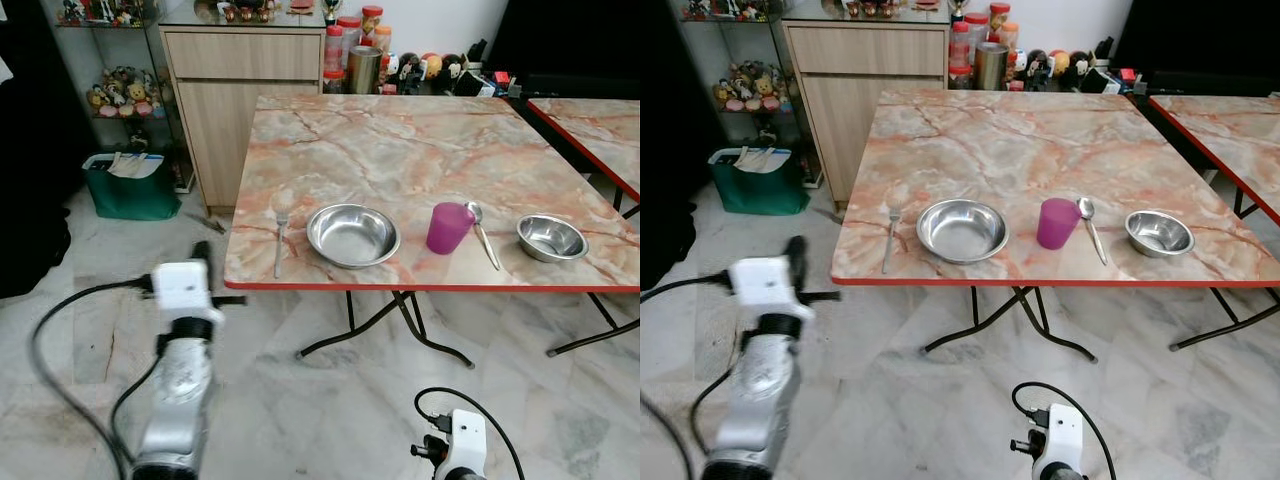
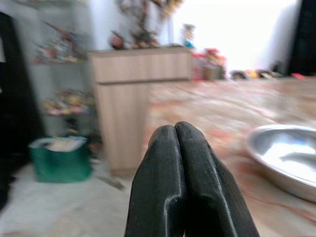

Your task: Setting the table

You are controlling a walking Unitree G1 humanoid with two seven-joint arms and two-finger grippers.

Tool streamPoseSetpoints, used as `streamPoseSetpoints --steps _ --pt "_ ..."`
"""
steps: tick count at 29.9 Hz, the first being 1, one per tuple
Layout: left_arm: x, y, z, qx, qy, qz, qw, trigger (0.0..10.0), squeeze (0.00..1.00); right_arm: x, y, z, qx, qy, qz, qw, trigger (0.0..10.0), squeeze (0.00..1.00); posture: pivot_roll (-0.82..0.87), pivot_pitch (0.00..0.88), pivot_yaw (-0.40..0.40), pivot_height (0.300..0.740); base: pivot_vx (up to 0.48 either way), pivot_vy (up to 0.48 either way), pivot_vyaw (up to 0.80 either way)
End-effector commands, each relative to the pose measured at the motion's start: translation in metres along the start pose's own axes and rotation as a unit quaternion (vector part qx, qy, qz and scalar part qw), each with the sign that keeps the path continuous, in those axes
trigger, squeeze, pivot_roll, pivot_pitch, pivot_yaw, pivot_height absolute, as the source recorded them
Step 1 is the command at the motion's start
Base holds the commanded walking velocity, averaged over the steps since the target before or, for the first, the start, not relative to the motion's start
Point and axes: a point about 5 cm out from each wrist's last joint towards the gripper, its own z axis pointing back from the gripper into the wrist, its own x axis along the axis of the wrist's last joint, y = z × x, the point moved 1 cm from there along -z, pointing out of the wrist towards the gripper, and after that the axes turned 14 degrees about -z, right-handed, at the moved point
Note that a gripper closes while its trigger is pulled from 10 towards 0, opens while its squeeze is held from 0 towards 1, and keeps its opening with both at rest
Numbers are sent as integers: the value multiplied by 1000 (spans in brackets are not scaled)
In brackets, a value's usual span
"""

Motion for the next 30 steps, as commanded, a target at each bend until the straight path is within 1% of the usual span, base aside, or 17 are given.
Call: streamPoseSetpoints --steps 1,2,4,5,8,9,14,19,23,30 --pt "0 -11 -3 -28 10 3 1000 10000 0 3 -2 0 -7 -6 -6 1000 10000 0 44 0 -23 740 368 0 0" --pt "1 -21 -4 -48 13 11 999 10000 0 3 -3 0 -9 -5 -6 1000 10000 0 44 0 -23 740 356 0 0" --pt "2 -30 -5 -67 14 18 997 10000 0 2 -4 1 -10 -5 -6 1000 10000 0 40 0 -23 740 345 0 0" --pt "2 -34 -6 -74 15 22 997 10000 0 2 -5 1 -10 -5 -6 1000 10000 0 40 0 -23 740 334 0 0" --pt "1 -37 -7 -81 20 22 996 10000 0 2 -5 1 -11 -5 -6 1000 10000 0 39 0 -24 740 322 0 0" --pt "1 -38 -9 -85 18 21 996 10000 1000 2 -5 1 -11 -5 -6 1000 10000 0 35 0 -23 740 0 0 0" --pt "3 -39 -14 -92 12 38 995 10000 1000 4 -3 0 -12 -6 -8 1000 10000 0 35 0 -21 740 0 0 0" --pt "5 -40 -14 -101 9 51 994 10000 1000 4 -2 -1 -10 -8 -9 1000 10000 0 35 2 -24 740 0 0 0" --pt "6 -40 -14 -102 7 52 993 10000 1000 4 -1 -1 -10 -8 -9 1000 10000 0 36 3 -24 740 0 0 0" --pt "8 -47 -12 -124 2 68 990 10000 1000 4 -1 -1 -10 -7 -9 1000 10000 0 35 0 -24 740 0 0 0"
